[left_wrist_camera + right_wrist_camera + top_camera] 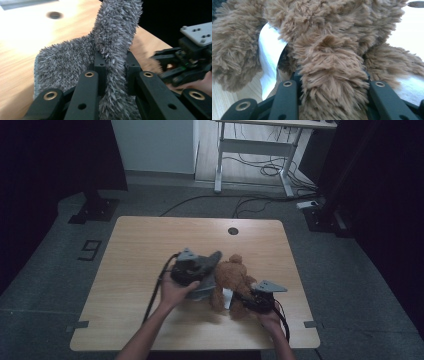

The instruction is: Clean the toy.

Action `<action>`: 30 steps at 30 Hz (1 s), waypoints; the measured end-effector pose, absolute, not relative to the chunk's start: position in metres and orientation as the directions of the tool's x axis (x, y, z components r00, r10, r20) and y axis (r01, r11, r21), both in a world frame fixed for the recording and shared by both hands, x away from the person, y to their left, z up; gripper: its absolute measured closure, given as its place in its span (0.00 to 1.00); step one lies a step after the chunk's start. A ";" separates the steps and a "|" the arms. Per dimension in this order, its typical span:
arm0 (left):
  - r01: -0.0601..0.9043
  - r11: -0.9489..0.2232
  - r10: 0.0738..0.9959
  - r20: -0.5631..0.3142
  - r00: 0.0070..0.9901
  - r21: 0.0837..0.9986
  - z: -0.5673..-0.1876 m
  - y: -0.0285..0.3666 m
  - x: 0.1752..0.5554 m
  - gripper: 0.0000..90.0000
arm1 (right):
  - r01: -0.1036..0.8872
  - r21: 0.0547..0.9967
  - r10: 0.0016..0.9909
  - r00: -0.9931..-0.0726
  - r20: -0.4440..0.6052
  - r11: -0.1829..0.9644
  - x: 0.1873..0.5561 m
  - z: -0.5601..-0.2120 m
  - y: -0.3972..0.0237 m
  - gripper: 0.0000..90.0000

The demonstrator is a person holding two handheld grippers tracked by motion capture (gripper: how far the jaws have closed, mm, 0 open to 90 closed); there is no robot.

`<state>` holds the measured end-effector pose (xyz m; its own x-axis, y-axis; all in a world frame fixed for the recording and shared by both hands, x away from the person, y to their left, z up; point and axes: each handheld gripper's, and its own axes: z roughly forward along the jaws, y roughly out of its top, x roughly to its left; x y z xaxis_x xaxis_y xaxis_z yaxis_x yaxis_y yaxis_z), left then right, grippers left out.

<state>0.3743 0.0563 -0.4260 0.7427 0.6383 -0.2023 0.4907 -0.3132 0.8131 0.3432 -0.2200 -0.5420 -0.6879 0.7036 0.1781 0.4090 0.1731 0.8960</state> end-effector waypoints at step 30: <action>0.578 -0.280 0.818 -0.124 0.561 0.767 -0.461 0.155 0.372 0.86 | 0.423 0.893 0.716 -0.670 0.194 0.155 0.343 -0.545 -0.220 0.66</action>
<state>0.3721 0.1553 -0.4606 0.5612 0.8183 -0.1243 0.5779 -0.2799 0.7666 0.3429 -0.2205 -0.5445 -0.6703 0.7164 0.1936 0.4235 0.1551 0.8925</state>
